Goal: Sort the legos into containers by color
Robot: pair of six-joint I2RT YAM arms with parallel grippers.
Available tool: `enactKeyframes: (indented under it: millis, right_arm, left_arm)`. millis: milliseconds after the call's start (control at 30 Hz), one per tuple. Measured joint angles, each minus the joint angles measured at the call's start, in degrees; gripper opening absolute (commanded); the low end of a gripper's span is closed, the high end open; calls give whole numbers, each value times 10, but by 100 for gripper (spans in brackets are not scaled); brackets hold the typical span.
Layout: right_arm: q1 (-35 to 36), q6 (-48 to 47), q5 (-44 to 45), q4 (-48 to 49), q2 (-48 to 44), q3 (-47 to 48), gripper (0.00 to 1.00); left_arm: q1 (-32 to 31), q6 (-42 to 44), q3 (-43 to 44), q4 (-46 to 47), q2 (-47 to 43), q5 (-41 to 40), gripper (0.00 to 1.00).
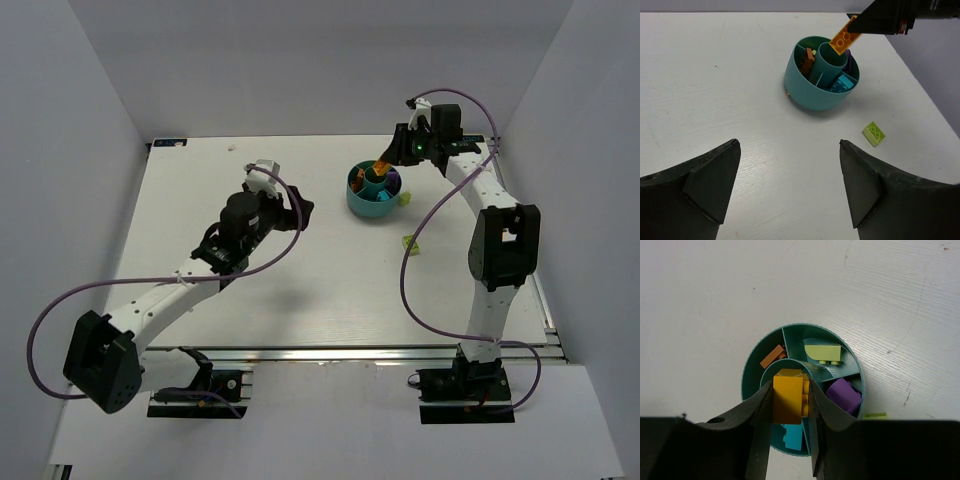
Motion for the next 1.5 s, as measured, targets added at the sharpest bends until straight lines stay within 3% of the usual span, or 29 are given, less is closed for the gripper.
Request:
enactKeyframes:
  millis: [233,500,700,1033,1233,1300,1500]
  right_arm:
    - [5,-7,0,-4,0,0,0]
    - [14,-18,0,-4,0,0,13]
    - [16,-28,3,-4,1,0,35]
    - [16,-40,6,-7,2,-2,41]
    - [16,-52,3,-16,2,-3,65]
    - [16,-70,-4,-19,2,-3,87]
    - [16,-172,-14,-12,-67,-80,89]
  left_arm:
    - [2,-22,-33,0,-49,-28,89]
    - [2,-42,-57,-10,-63,-38,89]
    - [2,-48,-58,-14,-83,-45,89]
    - [2,-54,-69,-15,-102,-53,89]
    - [2,-57,-76,-18,-107,-57,89]
    - [2,-58,-76,-20,-109,-59,90]
    - [2,-64,-76,-35,-120,-76,92]
